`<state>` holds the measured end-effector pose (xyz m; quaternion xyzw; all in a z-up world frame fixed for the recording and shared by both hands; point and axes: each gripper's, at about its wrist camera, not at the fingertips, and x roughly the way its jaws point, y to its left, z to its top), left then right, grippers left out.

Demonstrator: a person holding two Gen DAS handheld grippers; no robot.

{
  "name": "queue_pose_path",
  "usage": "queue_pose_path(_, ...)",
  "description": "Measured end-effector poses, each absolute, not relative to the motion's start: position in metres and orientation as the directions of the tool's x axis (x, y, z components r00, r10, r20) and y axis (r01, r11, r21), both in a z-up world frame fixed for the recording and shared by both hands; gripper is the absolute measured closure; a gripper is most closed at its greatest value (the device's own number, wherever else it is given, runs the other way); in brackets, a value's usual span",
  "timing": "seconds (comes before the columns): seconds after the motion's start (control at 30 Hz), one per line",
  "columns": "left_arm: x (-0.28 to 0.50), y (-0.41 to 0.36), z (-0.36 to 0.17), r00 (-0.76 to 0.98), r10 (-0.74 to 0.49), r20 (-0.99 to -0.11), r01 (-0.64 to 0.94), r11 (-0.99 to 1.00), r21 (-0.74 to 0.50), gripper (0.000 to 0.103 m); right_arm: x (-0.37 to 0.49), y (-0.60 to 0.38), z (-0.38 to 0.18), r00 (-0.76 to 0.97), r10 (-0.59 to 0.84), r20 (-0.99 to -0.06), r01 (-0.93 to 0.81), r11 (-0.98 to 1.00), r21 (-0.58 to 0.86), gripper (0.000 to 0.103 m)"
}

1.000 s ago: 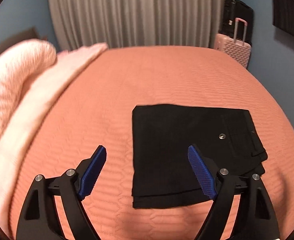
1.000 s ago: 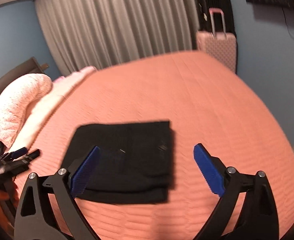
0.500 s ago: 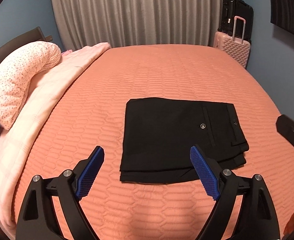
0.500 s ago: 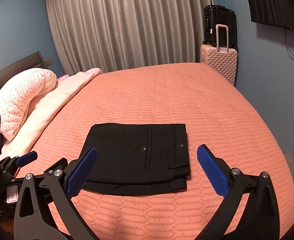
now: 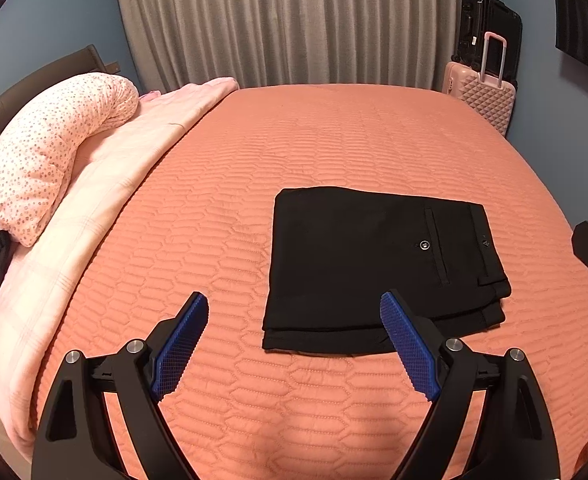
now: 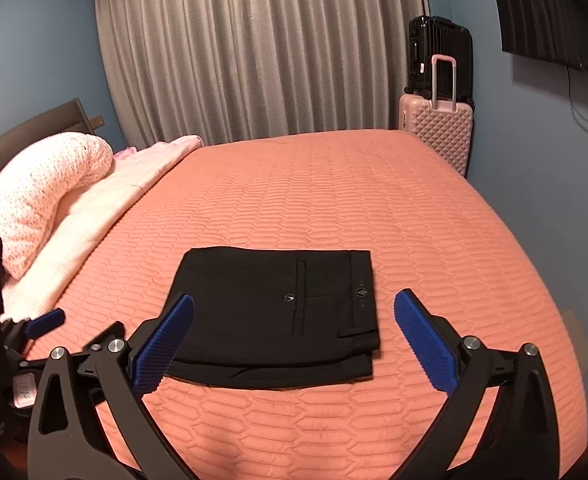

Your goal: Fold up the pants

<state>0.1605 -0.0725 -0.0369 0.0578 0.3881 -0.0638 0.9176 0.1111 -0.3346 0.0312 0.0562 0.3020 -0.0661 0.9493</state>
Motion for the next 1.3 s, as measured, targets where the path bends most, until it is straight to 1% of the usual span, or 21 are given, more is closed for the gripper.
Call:
queue_pose_path(0.1,0.167,-0.063,-0.052,0.668,-0.055,-0.742,0.160,0.985,0.070,0.017,0.118,-0.346,0.014,0.771,-0.103,-0.629,0.163,0.986,0.039,0.005)
queue_pose_path(0.17,0.175,-0.052,-0.064,0.634,-0.069,-0.770,0.149,0.988,0.034,0.017,0.123,-0.359,-0.001,0.738,-0.087,-0.669,0.177,0.982,0.067,0.005)
queue_pose_path(0.27,0.183,-0.045,-0.073,0.618,-0.104,-0.779,0.134,0.991,-0.026,0.017,0.128,-0.362,-0.008,0.736,-0.067,-0.674,0.174,0.980,0.092,0.005)
queue_pose_path(0.33,0.187,-0.050,-0.073,0.618,-0.106,-0.779,0.141,0.990,-0.023,0.017,0.136,-0.357,-0.011,0.730,-0.066,-0.680,0.159,0.984,0.075,0.005)
queue_pose_path(0.43,0.194,-0.065,-0.072,0.637,-0.088,-0.765,0.166,0.986,0.025,0.017,0.150,-0.349,-0.017,0.728,-0.069,-0.682,0.130,0.991,0.038,0.005)
queue_pose_path(0.5,0.200,-0.070,-0.076,0.641,-0.100,-0.761,0.191,0.981,0.032,0.017,0.160,-0.352,-0.028,0.707,-0.060,-0.704,0.129,0.991,0.045,0.005)
queue_pose_path(0.53,0.205,-0.070,-0.079,0.639,-0.107,-0.762,0.194,0.981,0.025,0.017,0.164,-0.359,-0.035,0.697,-0.041,-0.716,0.132,0.989,0.073,0.005)
queue_pose_path(0.6,0.217,-0.063,-0.091,0.605,-0.168,-0.779,0.204,0.978,-0.052,0.017,0.169,-0.374,-0.049,0.685,0.018,-0.728,0.131,0.980,0.148,0.005)
queue_pose_path(0.67,0.238,-0.047,-0.113,0.516,-0.293,-0.805,0.227,0.953,-0.201,0.017,0.177,-0.398,-0.068,0.655,0.096,-0.749,0.139,0.960,0.244,0.005)
queue_pose_path(0.77,0.263,-0.026,-0.143,0.443,-0.386,-0.809,0.191,0.922,-0.336,0.017,0.188,-0.428,-0.095,0.627,0.175,-0.759,0.167,0.922,0.350,0.005)
queue_pose_path(0.83,0.276,-0.018,-0.160,0.411,-0.419,-0.809,0.172,0.908,-0.383,0.017,0.197,-0.441,-0.110,0.608,0.187,-0.772,0.187,0.911,0.368,0.005)
queue_pose_path(0.9,0.288,-0.017,-0.177,0.381,-0.423,-0.822,0.154,0.906,-0.394,0.017,0.206,-0.450,-0.127,0.587,0.182,-0.789,0.208,0.908,0.364,0.005)
queue_pose_path(0.97,0.295,-0.025,-0.193,0.327,-0.485,-0.811,0.177,0.874,-0.452,0.017,0.214,-0.455,-0.146,0.566,0.234,-0.790,0.210,0.886,0.412,0.005)
queue_pose_path(1.0,0.297,-0.030,-0.199,0.305,-0.498,-0.812,0.182,0.867,-0.463,0.017,0.216,-0.455,-0.155,0.556,0.264,-0.788,0.212,0.872,0.441,0.005)
queue_pose_path(1.03,0.298,-0.036,-0.203,0.307,-0.473,-0.826,0.188,0.881,-0.435,0.017,0.218,-0.455,-0.164,0.546,0.299,-0.782,0.213,0.854,0.475,0.005)
queue_pose_path(1.13,0.300,-0.059,-0.207,0.336,-0.379,-0.862,0.257,0.918,-0.303,0.017,0.218,-0.446,-0.171,0.574,0.281,-0.770,0.211,0.857,0.470,0.005)
queue_pose_path(1.17,0.300,-0.065,-0.207,0.346,-0.359,-0.867,0.266,0.924,-0.276,0.016,0.219,-0.439,-0.172,0.573,0.306,-0.760,0.180,0.858,0.481,0.007)
queue_pose_path(1.2,0.301,-0.068,-0.207,0.353,-0.349,-0.868,0.263,0.928,-0.266,0.017,0.221,-0.431,-0.173,0.558,0.317,-0.767,0.160,0.866,0.474,0.017)
queue_pose_path(1.23,0.301,-0.067,-0.207,0.359,-0.345,-0.867,0.249,0.931,-0.267,0.020,0.222,-0.425,-0.175,0.538,0.277,-0.796,0.171,0.889,0.425,0.031)
queue_pose_path(1.27,0.301,-0.064,-0.205,0.368,-0.339,-0.866,0.232,0.935,-0.267,0.036,0.222,-0.422,-0.174,0.532,0.231,-0.815,0.182,0.909,0.376,0.047)
queue_pose_path(1.3,0.300,-0.060,-0.202,0.373,-0.341,-0.863,0.215,0.936,-0.277,0.046,0.219,-0.425,-0.172,0.535,0.249,-0.807,0.191,0.895,0.403,0.058)
